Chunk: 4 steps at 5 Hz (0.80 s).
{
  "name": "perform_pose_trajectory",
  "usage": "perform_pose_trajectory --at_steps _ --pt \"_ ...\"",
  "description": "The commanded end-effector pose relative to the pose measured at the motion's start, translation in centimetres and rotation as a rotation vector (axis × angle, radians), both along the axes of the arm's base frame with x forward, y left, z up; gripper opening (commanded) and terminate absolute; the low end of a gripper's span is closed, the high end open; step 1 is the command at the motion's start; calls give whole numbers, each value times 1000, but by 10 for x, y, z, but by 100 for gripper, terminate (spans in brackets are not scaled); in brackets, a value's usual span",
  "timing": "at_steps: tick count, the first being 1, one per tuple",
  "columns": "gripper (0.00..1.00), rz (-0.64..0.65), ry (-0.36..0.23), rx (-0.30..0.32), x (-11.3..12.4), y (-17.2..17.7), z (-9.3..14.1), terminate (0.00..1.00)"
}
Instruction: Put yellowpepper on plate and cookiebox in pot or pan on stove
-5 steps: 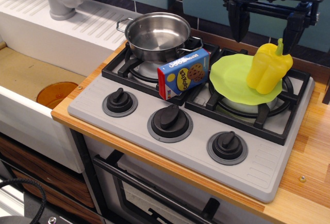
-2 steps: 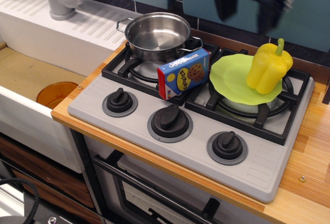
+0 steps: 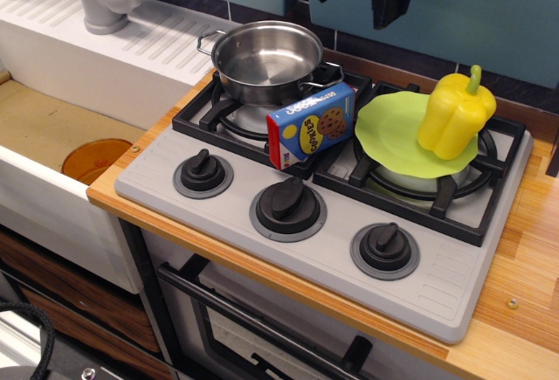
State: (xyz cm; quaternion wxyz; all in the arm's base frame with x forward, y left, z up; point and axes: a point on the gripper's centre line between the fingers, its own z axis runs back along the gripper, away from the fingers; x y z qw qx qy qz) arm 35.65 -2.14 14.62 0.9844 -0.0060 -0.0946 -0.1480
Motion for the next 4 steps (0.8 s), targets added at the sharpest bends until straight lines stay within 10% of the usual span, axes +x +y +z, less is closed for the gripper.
perform_pose_trajectory --at_steps 1,4 --pt "100 59 -125 50 2 13 17 0" --pt "100 99 -147 60 -7 25 -16 0"
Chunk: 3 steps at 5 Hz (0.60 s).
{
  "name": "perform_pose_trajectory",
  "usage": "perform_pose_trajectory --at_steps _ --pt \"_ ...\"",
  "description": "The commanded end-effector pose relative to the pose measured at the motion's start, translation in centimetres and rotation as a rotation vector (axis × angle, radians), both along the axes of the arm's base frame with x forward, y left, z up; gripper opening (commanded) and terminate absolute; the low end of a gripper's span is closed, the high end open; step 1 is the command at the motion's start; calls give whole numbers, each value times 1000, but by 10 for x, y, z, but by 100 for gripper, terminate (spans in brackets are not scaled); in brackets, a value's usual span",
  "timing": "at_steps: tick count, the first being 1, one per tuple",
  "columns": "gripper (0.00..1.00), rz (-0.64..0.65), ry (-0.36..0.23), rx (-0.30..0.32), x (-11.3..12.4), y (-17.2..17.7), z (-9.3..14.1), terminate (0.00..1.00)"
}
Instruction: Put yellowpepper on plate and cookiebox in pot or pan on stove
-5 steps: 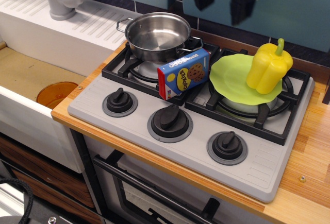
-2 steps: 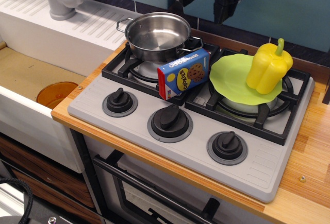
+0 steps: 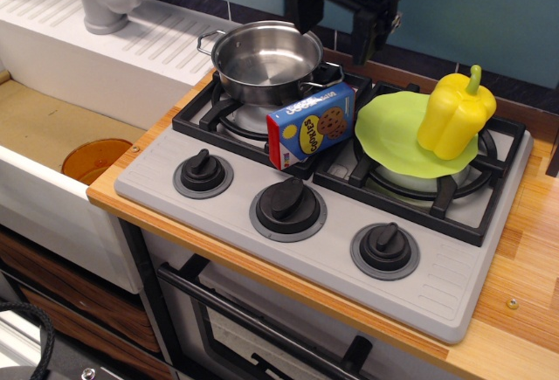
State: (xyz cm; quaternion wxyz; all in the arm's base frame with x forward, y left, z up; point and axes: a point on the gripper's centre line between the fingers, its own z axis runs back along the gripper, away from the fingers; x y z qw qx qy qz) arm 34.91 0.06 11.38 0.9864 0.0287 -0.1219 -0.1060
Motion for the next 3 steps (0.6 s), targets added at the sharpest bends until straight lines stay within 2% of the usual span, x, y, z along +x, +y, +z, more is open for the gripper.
perform_pose_trajectory --at_steps 1,3 --pt "100 19 -89 16 -2 3 9 0" --pt "100 43 -106 20 -8 2 -9 0"
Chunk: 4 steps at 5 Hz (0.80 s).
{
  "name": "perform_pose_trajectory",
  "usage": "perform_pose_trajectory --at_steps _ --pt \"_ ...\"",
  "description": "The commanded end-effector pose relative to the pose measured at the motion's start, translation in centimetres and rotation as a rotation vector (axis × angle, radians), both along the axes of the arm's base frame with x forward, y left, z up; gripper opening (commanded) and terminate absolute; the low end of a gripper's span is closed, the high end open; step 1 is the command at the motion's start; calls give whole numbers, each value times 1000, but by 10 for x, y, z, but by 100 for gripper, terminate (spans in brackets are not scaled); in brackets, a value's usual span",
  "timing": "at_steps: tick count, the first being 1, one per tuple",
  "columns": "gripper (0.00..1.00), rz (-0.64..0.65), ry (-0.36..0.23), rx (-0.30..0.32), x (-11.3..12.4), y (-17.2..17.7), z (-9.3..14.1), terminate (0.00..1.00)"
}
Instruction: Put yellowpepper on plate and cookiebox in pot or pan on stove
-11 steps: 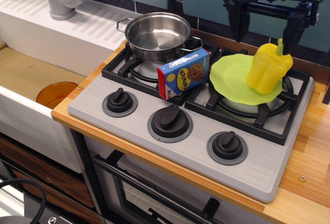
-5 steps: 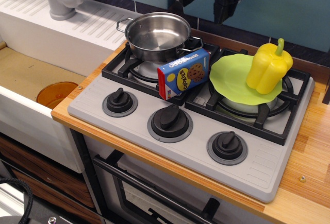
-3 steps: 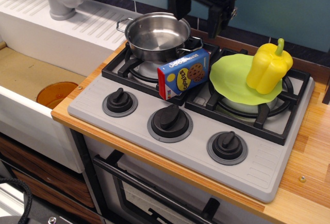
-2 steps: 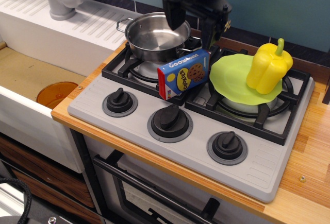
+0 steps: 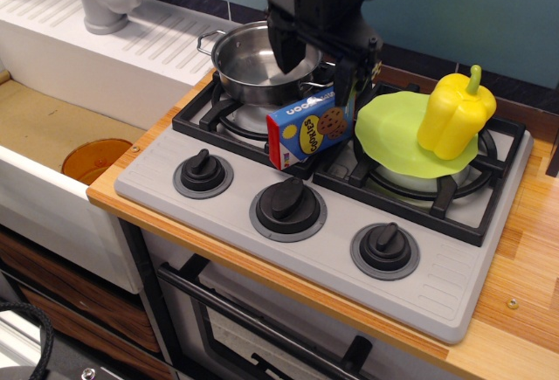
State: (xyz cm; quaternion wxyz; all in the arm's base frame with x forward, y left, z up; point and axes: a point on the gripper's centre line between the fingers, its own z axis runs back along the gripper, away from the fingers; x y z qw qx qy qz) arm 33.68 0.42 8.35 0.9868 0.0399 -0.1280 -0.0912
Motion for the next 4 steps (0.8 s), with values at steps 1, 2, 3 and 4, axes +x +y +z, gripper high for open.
perform_pose_trajectory --at_steps 1,2,3,4 --pt "100 51 -76 9 3 -2 14 0" --pt "100 66 -71 -4 2 -2 6 0" --pt "100 77 -70 -15 2 -5 -4 0" --pt "100 84 -65 -33 1 -6 -12 0"
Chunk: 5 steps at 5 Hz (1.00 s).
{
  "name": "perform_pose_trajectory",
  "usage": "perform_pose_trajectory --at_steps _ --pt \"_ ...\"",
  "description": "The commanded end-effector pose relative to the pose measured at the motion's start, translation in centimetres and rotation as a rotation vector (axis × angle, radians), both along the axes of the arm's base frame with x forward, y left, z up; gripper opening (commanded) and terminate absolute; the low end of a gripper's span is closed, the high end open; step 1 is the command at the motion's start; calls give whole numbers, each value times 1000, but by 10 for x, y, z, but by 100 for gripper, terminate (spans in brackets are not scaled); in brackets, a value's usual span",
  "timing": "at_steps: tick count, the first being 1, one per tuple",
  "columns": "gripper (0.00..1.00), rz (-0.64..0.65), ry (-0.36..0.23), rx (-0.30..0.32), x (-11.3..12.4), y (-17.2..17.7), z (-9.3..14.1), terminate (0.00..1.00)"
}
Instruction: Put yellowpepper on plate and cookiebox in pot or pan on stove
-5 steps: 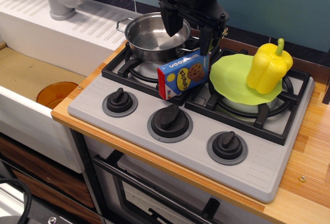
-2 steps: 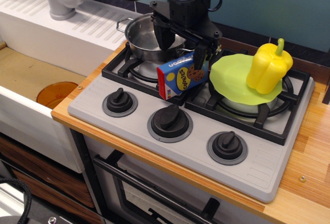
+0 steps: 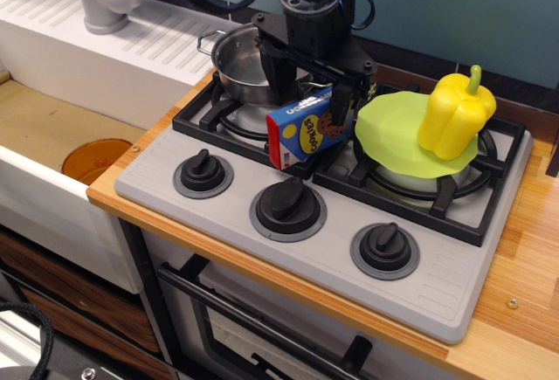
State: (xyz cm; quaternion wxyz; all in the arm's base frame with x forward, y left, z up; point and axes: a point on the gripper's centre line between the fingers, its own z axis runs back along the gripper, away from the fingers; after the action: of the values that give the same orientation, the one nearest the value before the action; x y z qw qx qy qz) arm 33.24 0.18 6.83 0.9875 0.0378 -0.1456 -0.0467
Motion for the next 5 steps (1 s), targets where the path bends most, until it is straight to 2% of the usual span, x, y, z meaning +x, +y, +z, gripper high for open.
perform_pose_trajectory --at_steps 1,2,3,5 --pt "0 25 6 -26 5 -6 -1 0" --pt "0 34 19 -61 9 -10 -15 0" --pt "0 47 51 -62 10 -15 -6 0" --pt "0 53 108 -14 13 -15 37 0"
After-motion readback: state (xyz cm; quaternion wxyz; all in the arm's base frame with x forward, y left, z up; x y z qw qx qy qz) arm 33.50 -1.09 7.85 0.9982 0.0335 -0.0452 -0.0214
